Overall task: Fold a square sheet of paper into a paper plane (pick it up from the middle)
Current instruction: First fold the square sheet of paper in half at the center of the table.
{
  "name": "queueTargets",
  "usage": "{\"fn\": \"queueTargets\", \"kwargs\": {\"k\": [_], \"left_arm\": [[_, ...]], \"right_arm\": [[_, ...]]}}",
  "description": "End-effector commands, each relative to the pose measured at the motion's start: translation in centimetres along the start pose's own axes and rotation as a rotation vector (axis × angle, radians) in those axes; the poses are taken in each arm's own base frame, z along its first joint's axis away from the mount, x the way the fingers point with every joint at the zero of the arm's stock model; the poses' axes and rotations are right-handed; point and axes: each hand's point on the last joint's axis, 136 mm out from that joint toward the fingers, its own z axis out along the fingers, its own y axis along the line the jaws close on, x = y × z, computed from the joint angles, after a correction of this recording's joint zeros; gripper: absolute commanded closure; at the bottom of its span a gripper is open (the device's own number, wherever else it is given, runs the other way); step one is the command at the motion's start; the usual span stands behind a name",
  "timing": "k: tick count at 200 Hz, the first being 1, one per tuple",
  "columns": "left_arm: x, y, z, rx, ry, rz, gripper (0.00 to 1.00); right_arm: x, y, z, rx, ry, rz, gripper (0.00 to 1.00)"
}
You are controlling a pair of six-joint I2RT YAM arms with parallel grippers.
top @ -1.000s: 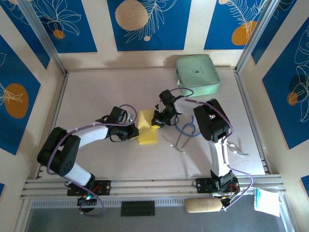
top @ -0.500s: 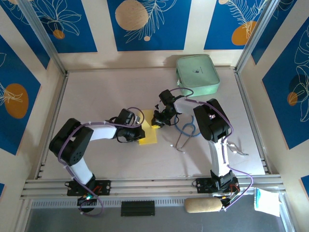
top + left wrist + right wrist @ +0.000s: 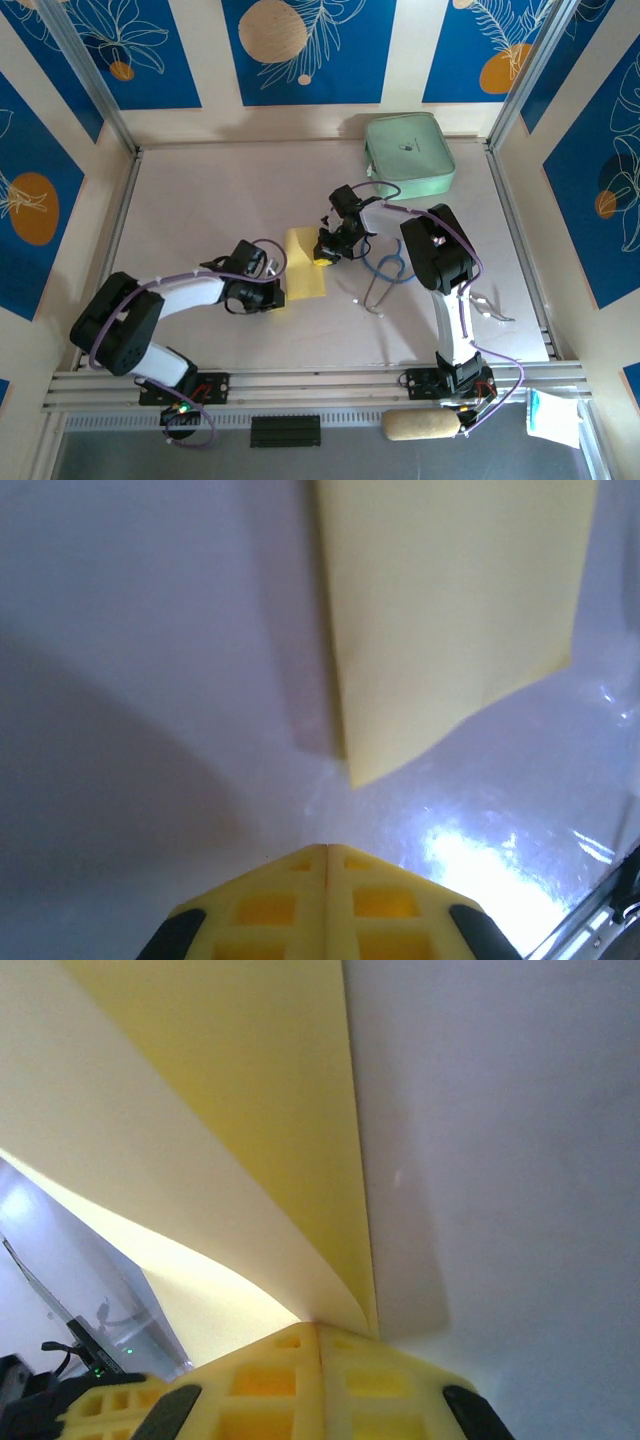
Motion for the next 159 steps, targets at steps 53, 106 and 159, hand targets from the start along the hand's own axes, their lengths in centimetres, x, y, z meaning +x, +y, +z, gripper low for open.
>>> {"fn": "queueTargets", "kwargs": {"k": [53,106,159], "left_arm": [[-11.6,-5.8,-1.3,0.091,-0.255,0.037,0.95],[-13.7,-3.6,2.6,0.042,-0.217,-0.015,0.95],[-11.7,3.1,4.3,-0.033,-0.179,-0.141,0.96]], "right_arm": [[2.3,-11.3,3.2,0.393,0.064,0.126,0.98],[2.6,-11.5,3.1,0.406,0.072,0.124,0.98],[2.9,-12.3,3.0,0.438,0.077,0.121,0.98]]}}
